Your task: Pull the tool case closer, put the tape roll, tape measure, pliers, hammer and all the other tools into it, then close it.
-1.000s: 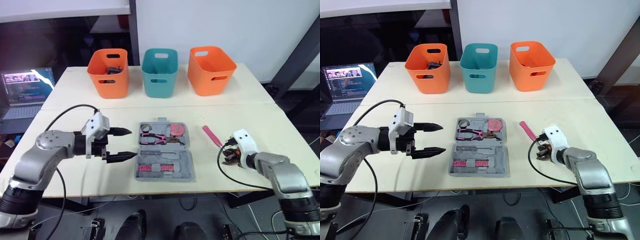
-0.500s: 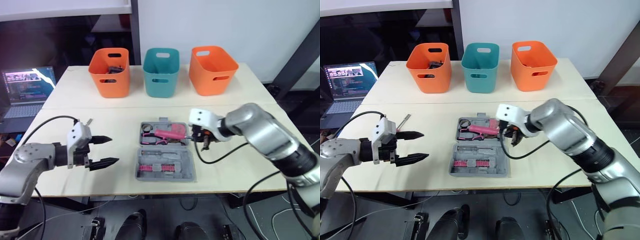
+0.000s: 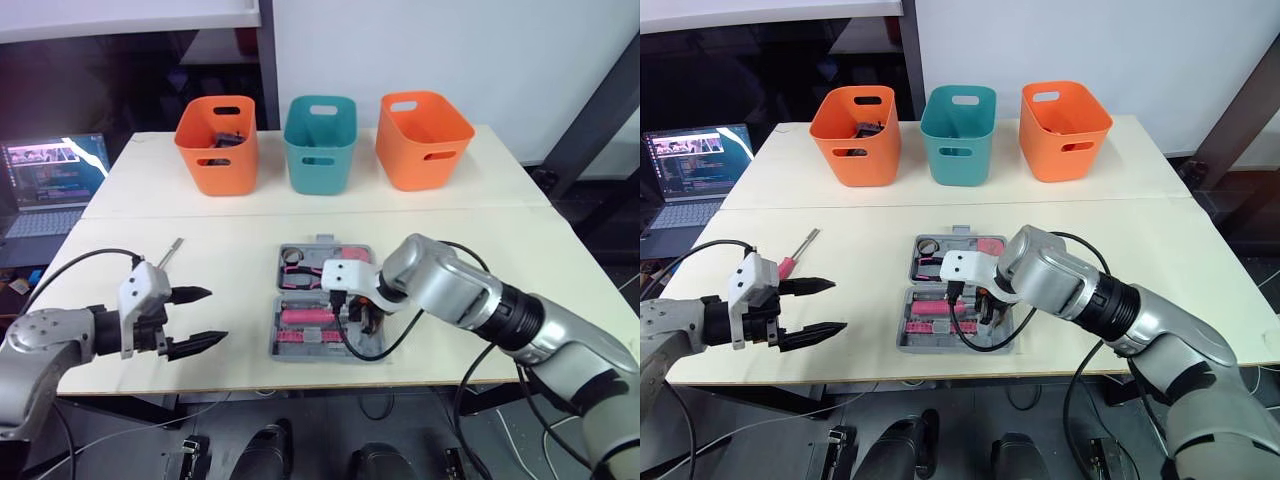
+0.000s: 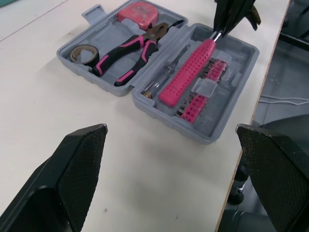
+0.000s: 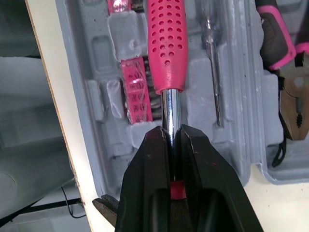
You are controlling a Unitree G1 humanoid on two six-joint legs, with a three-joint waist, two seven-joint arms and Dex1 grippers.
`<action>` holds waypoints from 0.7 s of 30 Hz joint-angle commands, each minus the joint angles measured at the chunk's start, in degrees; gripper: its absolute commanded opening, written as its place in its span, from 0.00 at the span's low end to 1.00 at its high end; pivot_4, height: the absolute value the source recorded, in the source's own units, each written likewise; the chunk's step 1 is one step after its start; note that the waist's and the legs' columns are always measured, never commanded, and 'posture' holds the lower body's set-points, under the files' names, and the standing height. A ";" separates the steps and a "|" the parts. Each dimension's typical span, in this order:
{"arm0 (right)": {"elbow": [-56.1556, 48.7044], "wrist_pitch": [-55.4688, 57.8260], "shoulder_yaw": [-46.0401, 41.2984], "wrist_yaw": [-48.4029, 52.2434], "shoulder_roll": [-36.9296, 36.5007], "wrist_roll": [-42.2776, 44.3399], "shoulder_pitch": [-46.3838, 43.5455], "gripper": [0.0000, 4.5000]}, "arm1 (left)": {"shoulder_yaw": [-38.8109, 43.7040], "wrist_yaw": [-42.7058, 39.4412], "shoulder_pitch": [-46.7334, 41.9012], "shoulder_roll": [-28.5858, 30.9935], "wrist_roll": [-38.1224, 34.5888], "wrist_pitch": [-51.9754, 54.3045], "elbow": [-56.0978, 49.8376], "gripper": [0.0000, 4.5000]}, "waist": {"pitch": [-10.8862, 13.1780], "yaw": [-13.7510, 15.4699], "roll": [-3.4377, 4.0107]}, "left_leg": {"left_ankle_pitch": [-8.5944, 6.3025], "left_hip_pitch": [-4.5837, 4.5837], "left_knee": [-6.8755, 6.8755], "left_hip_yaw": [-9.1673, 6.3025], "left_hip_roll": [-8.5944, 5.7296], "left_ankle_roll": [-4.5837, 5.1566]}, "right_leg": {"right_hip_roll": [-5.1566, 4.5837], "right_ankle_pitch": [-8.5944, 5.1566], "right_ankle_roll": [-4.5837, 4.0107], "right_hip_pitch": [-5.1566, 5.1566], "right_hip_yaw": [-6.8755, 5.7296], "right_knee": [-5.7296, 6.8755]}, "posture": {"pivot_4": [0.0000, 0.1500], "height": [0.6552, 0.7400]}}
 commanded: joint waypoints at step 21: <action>7.10 -9.15 1.98 -1.60 3.13 -3.05 -0.45 0.02 | 0.43 -0.77 -1.37 0.09 -0.91 -0.69 -0.56 1.00 | 0.00 -0.18 0.00 | 0.01 0.02 0.00 0.01 0.01 -0.02 | 0.05 0.00 0.01 -0.03 0.00 0.07 | 1.00 1.00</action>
